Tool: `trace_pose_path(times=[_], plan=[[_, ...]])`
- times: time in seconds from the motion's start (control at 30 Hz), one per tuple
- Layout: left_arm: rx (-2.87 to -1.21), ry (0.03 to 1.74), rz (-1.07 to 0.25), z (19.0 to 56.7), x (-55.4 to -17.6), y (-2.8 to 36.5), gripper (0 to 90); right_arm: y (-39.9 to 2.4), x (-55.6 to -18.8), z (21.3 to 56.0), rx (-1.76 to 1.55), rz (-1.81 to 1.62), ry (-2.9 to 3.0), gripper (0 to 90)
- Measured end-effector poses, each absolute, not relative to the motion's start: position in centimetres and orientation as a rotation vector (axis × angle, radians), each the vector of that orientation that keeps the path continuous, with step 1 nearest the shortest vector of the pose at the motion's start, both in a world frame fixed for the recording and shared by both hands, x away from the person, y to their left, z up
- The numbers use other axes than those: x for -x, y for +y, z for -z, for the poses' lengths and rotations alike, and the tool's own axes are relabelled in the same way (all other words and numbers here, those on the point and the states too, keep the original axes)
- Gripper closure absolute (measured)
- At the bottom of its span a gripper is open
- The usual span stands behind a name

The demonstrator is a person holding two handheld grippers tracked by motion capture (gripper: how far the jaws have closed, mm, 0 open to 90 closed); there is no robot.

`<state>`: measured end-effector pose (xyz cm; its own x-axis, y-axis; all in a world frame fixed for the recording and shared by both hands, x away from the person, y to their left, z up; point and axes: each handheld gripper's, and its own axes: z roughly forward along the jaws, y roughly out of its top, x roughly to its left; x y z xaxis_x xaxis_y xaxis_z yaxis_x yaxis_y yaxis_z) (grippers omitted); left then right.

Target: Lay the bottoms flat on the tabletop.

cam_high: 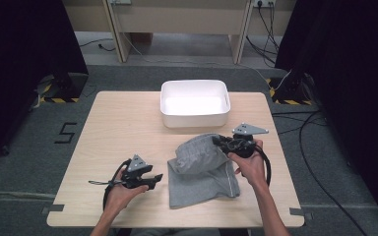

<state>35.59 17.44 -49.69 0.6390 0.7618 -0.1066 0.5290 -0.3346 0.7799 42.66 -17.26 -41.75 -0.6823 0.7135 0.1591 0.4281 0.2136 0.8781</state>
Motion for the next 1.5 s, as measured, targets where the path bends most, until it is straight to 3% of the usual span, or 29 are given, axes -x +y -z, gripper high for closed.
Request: trace_pose_path(times=[0.17,0.33,0.5,0.9,1.07,1.17,1.5], plan=[[-2.087,0.975,-0.364,50.5,-35.9,14.3,35.9,-17.8,-44.5,42.4,-1.141,-1.437,2.176,79.7],[-2.178,0.919,-0.466,51.1,-35.5,12.4,35.3,-18.3,-46.4,43.1,-1.207,-1.384,2.158,78.9],[-2.202,0.878,-0.523,51.1,-34.5,12.5,38.2,-18.9,-48.1,44.3,-1.262,-1.33,2.155,78.0],[-2.227,0.837,-0.446,51.0,-29.7,14.6,41.8,-19.2,-50.5,45.6,-1.305,-1.188,2.185,75.1],[-2.257,0.824,-0.418,50.8,-28.9,14.9,38.9,-19.2,-50.6,46.2,-1.349,-1.126,2.192,53.7],[-2.253,0.821,-0.415,50.5,-29.2,14.8,35.4,-19.5,-49.7,45.5,-1.341,-1.135,2.175,46.5],[-2.143,0.889,-0.475,48.8,-32.0,14.8,33.9,-21.4,-44.5,44.9,-1.307,-1.235,2.174,38.6]])
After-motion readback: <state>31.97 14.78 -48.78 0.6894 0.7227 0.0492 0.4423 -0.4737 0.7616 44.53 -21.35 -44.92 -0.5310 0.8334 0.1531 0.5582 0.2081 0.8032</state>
